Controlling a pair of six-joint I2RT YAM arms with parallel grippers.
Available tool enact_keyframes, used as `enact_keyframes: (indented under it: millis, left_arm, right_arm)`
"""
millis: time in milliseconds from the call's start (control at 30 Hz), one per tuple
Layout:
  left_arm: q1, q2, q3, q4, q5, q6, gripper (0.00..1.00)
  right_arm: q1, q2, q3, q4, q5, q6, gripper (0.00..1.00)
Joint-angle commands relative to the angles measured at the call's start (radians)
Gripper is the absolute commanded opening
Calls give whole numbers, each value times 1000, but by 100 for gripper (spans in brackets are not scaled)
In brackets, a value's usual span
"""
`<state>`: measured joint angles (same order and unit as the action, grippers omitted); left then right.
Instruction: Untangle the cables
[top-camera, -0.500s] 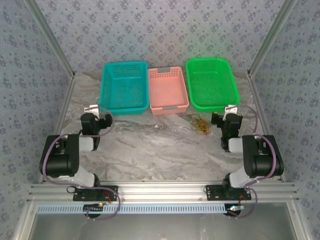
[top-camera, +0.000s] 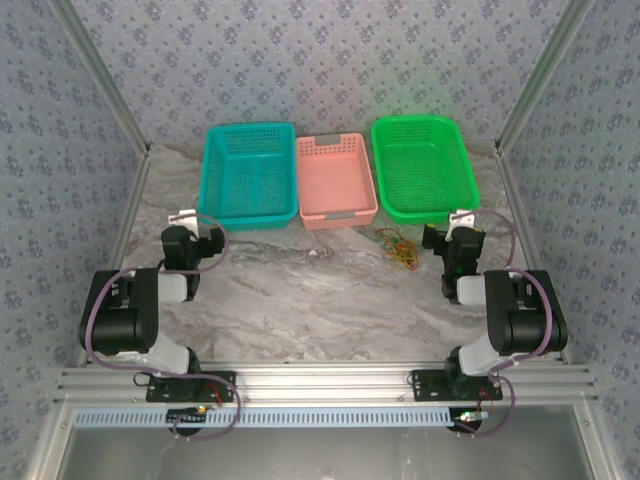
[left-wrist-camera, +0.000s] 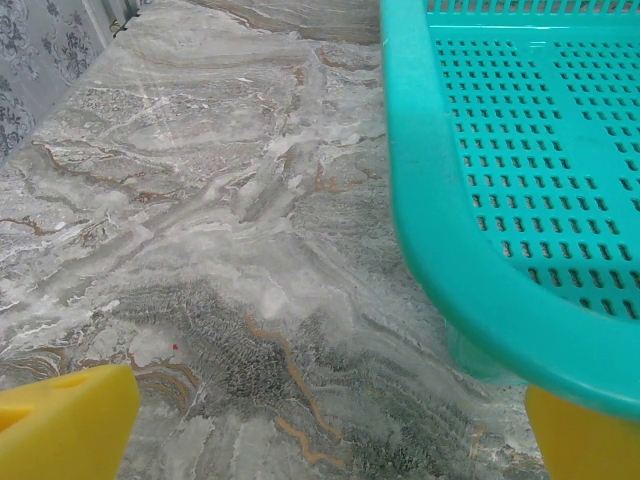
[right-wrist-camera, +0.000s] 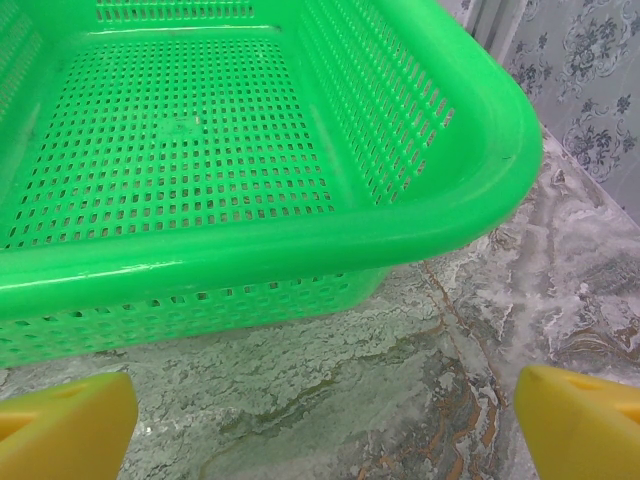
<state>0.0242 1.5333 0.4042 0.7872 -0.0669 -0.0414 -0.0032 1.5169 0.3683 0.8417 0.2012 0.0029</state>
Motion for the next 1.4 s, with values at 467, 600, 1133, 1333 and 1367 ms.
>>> enact_keyframes:
  millis: [467, 600, 1133, 1333, 1367]
  left_arm:
    - [-112, -411, -47, -277, -243, 14, 99]
    - [-120, -587, -39, -448, -276, 35, 99]
    - [-139, -858, 136, -805, -176, -49, 99]
    - [-143, -852, 404, -1136, -7, -504, 99]
    - [-142, -851, 404, -1151, 46, -575, 99]
  right_arm:
    - [-1, -43, -70, 97, 61, 32, 99]
    - [3, -41, -69, 97, 64, 28, 99]
    - [148, -581, 246, -982, 396, 172, 99]
    - [170, -874, 428, -1261, 148, 425, 99]
    - [159, -902, 414, -1256, 67, 532, 99]
